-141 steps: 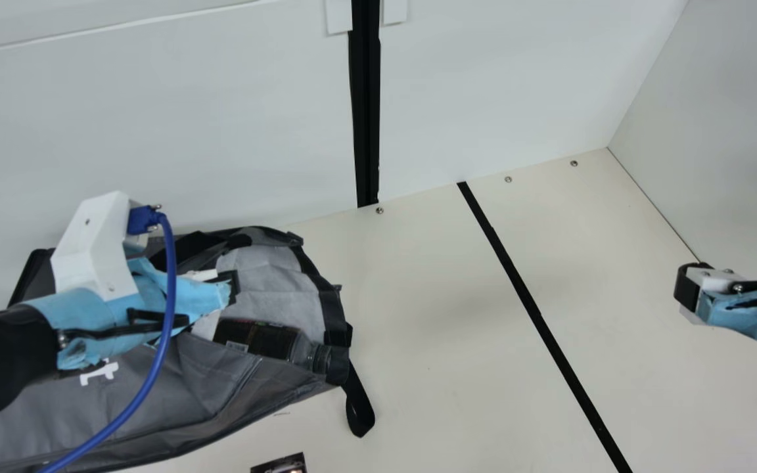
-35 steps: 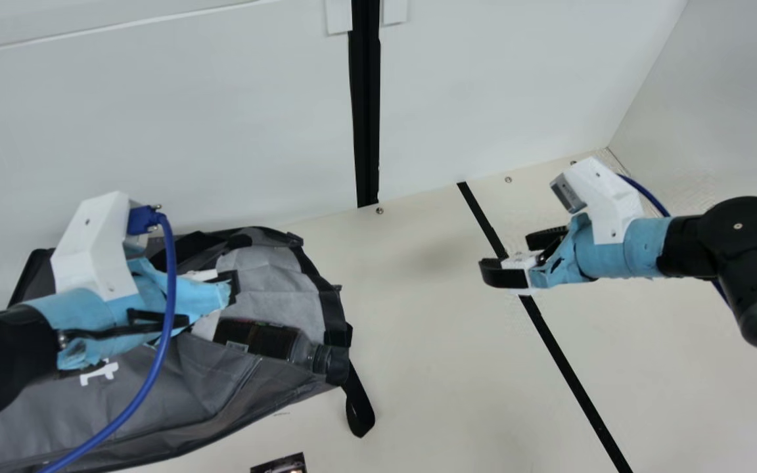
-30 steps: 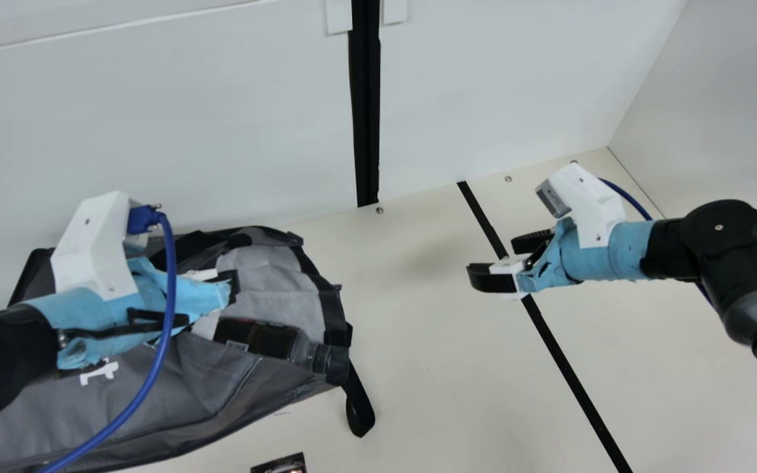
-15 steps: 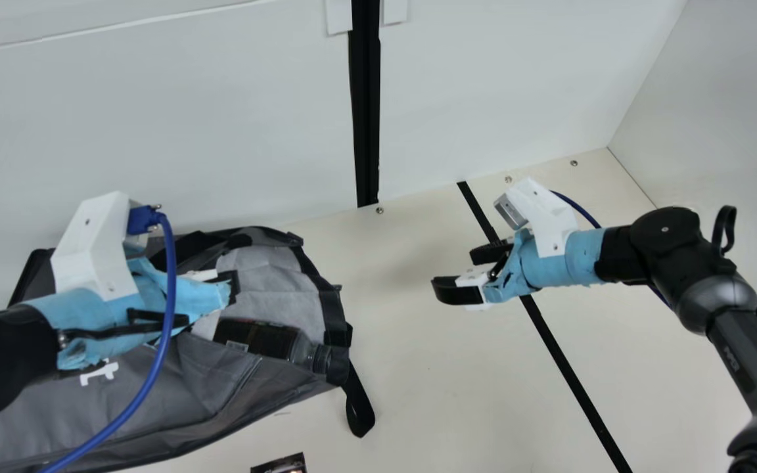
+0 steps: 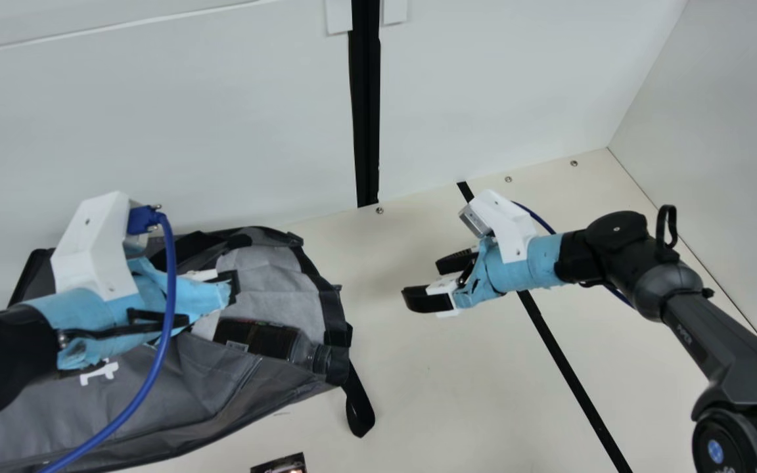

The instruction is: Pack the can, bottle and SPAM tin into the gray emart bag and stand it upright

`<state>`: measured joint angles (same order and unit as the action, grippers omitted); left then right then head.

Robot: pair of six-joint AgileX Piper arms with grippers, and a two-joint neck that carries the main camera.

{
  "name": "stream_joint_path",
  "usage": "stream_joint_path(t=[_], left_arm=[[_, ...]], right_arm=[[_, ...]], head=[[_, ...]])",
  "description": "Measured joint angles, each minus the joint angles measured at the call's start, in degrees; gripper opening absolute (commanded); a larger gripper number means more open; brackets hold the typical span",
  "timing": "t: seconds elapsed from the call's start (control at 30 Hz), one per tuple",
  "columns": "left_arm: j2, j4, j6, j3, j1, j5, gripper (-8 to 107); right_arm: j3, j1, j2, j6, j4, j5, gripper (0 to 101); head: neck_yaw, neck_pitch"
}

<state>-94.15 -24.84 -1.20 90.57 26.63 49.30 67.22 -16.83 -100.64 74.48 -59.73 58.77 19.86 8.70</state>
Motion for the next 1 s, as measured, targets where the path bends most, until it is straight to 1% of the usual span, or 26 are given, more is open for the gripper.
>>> stream_joint_path(t=[0.6,1.0], left_arm=[[0.0,0.0,0.0,0.0,0.0,0.0,-8],[0.0,0.0,0.0,0.0,0.0,0.0,-8]], right_arm=[[4.02,8.44,-8.2,1.76,-3.61,-1.76,95],[7.17,13.05,-13.14,1.95,-4.8,-2.31,95]], head=[[0.0,0.0],[0.09,0.0]])
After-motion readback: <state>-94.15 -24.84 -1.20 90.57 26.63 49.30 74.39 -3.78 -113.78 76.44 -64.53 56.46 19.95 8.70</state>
